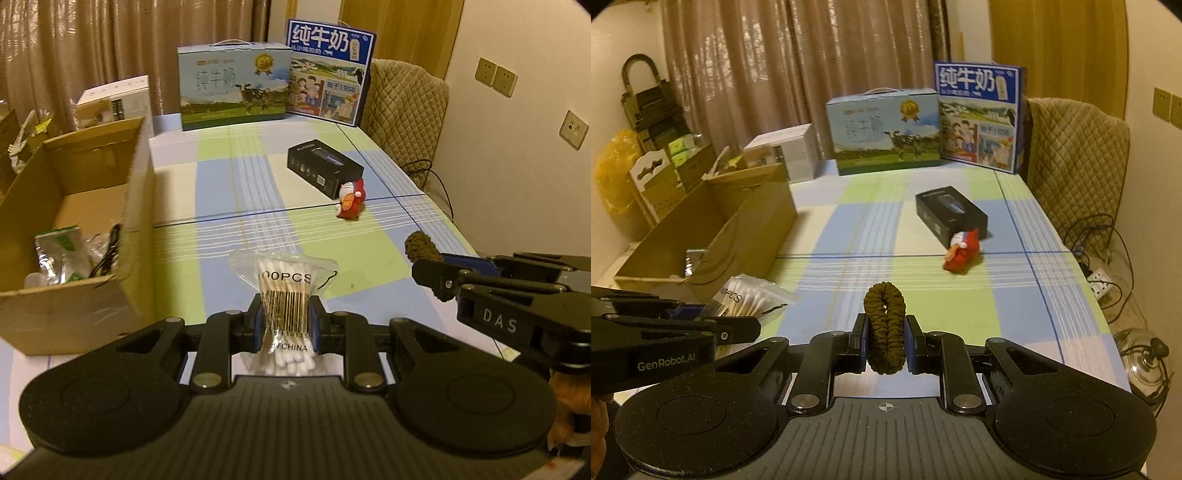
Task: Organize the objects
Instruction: 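Lift and carry the swab bag and brown ring toward the cardboard box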
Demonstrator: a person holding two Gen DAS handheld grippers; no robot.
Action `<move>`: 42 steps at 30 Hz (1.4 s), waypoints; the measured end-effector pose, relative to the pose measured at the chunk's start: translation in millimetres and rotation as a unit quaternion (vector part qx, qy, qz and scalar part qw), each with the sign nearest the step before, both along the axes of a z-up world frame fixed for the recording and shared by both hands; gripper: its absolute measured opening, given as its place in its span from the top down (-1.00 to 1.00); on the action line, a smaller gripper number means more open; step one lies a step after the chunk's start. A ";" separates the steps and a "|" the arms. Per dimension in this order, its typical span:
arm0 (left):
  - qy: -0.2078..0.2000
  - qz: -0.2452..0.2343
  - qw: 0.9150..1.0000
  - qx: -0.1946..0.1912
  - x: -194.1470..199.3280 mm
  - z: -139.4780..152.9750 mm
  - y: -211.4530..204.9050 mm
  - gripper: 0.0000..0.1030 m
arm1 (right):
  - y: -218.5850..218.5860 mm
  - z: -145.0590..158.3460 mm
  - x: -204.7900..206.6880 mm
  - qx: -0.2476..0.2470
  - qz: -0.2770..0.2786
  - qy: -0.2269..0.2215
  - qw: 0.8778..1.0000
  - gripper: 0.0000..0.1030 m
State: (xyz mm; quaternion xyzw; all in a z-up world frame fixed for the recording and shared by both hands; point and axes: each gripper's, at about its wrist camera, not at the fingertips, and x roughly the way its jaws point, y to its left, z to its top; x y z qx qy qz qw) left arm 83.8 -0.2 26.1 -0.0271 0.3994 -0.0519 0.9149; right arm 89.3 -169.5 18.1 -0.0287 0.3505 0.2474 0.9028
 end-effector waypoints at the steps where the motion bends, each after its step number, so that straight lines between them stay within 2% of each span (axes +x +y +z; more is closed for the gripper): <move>1: -0.001 0.002 1.000 0.000 -4.0 2.0 2.6 0.62 | 2.5 1.2 -2.7 -0.001 0.003 -0.001 1.000 0.70; 13: -0.019 0.026 0.999 0.001 -31.9 21.2 34.6 0.62 | 30.8 7.5 -23.9 -0.018 0.030 0.003 0.999 0.70; 42: -0.047 0.113 0.992 0.012 -67.8 51.8 133.5 0.62 | 131.2 25.4 -44.5 0.002 0.131 -0.016 0.991 0.69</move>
